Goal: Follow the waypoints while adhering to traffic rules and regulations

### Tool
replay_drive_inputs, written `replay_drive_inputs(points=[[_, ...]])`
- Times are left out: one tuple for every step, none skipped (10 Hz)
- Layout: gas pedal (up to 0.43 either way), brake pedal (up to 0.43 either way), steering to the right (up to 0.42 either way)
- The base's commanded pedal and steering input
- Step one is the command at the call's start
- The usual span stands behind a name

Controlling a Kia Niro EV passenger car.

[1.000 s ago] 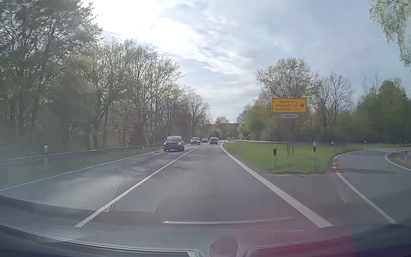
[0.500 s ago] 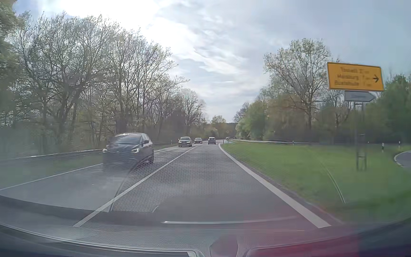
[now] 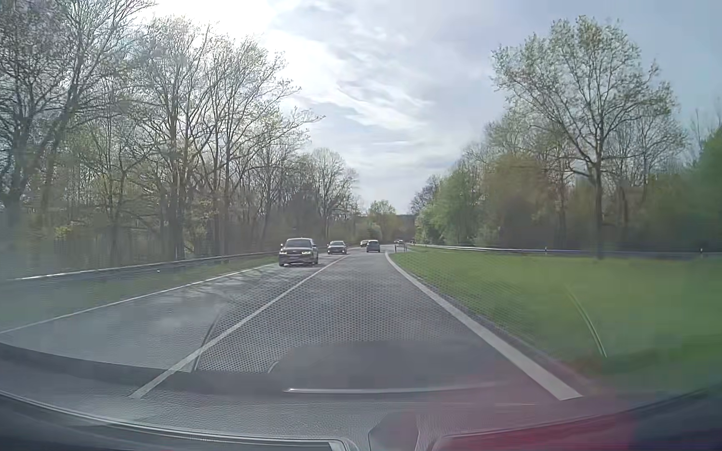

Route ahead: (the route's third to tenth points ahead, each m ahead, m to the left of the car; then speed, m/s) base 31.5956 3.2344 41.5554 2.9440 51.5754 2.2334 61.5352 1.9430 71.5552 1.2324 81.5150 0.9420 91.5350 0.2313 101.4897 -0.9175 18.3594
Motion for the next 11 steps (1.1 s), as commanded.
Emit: replay_drive_inputs(points=[[0.098,0.000,0.000],[0.098,0.000,0.000],[0.098,0.000,0.000],[0.098,0.000,0.000],[0.098,0.000,0.000],[0.098,0.000,0.000],[0.087,0.000,0.000],[0.087,0.000,0.000],[0.087,0.000,0.000],[0.087,0.000,0.000],[0.087,0.000,0.000]])
